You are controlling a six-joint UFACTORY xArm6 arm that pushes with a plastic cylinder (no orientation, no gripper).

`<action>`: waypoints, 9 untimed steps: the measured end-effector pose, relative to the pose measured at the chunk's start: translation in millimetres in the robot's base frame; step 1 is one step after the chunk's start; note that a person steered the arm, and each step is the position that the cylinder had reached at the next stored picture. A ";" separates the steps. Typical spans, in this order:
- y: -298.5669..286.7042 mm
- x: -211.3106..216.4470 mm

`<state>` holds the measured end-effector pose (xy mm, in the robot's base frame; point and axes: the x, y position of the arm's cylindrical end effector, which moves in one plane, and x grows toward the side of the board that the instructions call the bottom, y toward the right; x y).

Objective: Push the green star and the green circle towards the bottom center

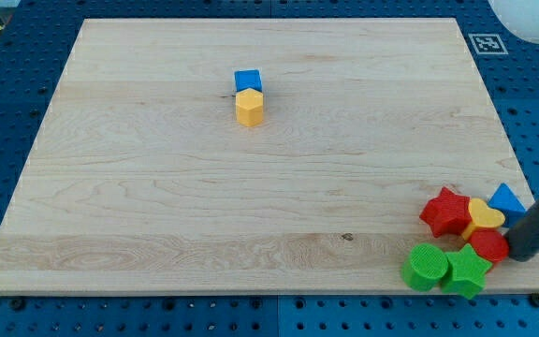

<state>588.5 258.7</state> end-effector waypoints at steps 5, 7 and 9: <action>1.2 29.6; -15.3 29.8; -25.3 30.3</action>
<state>618.8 233.5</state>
